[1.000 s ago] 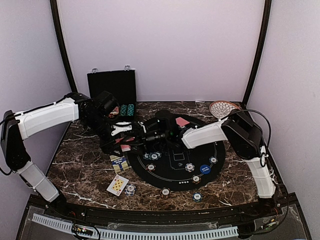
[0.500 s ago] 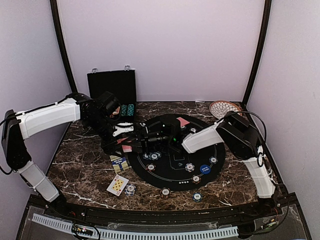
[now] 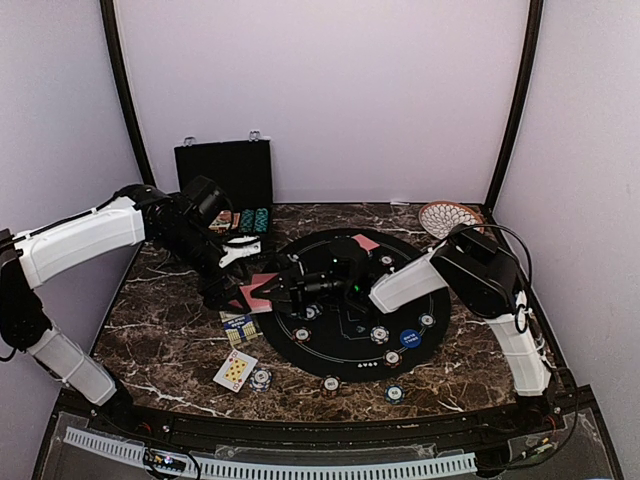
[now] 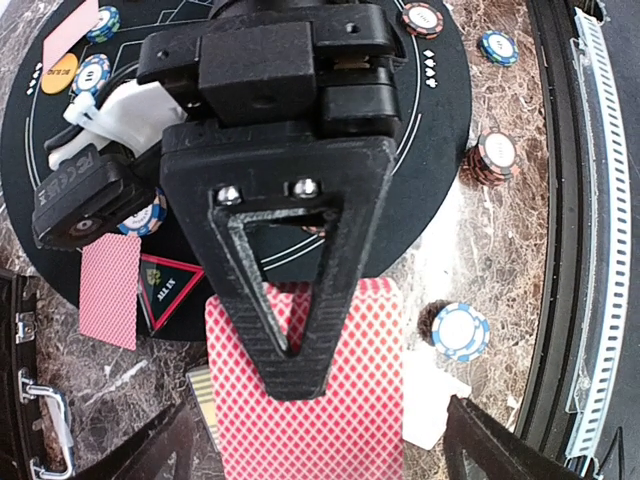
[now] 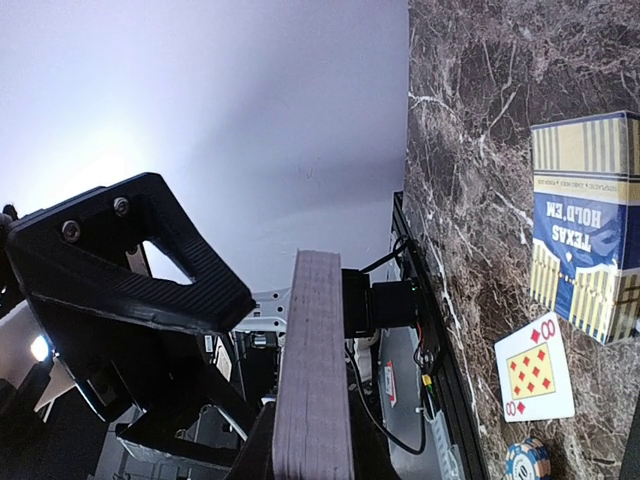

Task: Distribute texas hold em gaming equipment
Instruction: Pick up the poker card from the face-down deck piles.

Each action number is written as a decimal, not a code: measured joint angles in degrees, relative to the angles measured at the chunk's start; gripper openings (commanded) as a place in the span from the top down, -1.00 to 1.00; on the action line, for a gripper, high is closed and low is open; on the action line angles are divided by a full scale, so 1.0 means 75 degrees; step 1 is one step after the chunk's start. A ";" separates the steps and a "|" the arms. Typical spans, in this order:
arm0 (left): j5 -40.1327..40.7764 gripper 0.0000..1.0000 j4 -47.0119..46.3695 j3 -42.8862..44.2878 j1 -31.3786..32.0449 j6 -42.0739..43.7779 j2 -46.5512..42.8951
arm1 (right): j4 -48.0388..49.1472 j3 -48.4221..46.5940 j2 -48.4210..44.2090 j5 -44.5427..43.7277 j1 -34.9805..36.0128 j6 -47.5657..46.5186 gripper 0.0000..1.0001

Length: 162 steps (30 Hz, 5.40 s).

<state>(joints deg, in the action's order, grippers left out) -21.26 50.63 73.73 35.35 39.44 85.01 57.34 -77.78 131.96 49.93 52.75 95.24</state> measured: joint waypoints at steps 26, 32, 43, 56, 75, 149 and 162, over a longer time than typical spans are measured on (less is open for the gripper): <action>-0.0058 -0.41 -0.0443 -0.0458 -0.0029 0.0221 0.0122 | -0.0026 0.0029 -0.0187 -0.0006 0.0000 -0.0009 1.00; -0.0038 -0.02 -0.0513 -0.0466 -0.0050 0.0227 0.0119 | -0.0052 0.0032 -0.0187 -0.0055 0.0000 -0.0061 1.00; -0.0055 0.50 -0.0475 -0.0513 -0.0050 0.0303 0.0122 | -0.0219 0.0000 -0.0189 -0.0061 0.0009 -0.0198 0.26; -0.0047 0.66 -0.0455 -0.0513 -0.0050 0.0396 0.0134 | -0.2393 -0.0487 -0.0399 -0.0076 0.0009 -0.1498 -0.02; -0.0023 0.76 -0.0455 -0.0539 -0.0047 0.0460 0.0137 | -0.4986 -0.0615 -0.1081 -0.0047 -0.0181 -0.3223 -0.01; 0.0245 0.86 -0.0510 -0.0536 -0.0044 0.0460 0.0140 | -0.5176 0.0268 -0.2046 -0.0344 -0.0271 -0.3398 0.91; 0.0245 0.87 -0.0615 -0.0539 -0.0041 0.0495 0.0140 | -0.3605 0.1268 -0.2375 -0.0274 -0.0434 -0.2276 1.00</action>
<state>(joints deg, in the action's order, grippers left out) -19.42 46.02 69.69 35.05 43.16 86.06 30.30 -68.27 114.15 47.88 49.50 78.17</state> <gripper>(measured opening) 0.691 0.008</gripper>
